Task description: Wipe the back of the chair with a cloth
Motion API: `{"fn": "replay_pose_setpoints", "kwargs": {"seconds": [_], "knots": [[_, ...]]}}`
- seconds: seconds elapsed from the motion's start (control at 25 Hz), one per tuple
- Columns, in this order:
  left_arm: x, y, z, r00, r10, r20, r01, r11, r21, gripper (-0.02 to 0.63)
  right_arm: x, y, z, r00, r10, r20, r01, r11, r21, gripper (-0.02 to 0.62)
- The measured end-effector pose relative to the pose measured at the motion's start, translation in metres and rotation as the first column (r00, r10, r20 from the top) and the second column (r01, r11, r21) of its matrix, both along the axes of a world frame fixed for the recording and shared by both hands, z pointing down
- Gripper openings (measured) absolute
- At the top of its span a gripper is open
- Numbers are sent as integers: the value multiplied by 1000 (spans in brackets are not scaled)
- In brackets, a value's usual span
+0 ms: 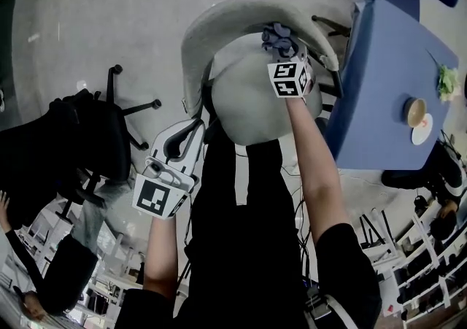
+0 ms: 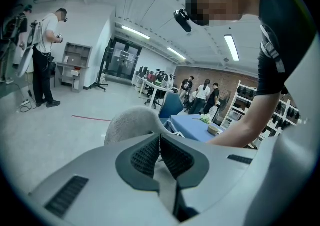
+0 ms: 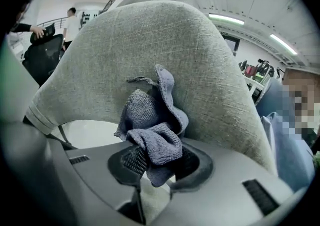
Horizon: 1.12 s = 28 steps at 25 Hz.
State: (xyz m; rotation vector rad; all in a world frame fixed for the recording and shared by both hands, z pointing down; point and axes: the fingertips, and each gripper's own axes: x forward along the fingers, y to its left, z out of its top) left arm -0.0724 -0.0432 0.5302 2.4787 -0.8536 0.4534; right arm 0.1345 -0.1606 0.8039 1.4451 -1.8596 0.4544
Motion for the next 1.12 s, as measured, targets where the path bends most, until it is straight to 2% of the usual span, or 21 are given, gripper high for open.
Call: {"fn": "replay_pose_setpoints", "kwargs": {"seconds": [0.28, 0.48, 0.6, 1.12], "knots": [[5, 4, 1, 999, 36, 15, -36, 999, 0, 26, 27, 10, 0, 990, 132, 39, -132, 991, 0, 121], [11, -2, -6, 1000, 12, -24, -12, 1000, 14, 26, 42, 17, -3, 980, 194, 55, -194, 981, -5, 121], [11, 4, -3, 999, 53, 3, -53, 998, 12, 26, 51, 23, -5, 969, 237, 63, -238, 971, -3, 121], [3, 10, -8, 998, 65, -15, -65, 998, 13, 26, 80, 55, -10, 948, 317, 20, -317, 948, -17, 121]]}}
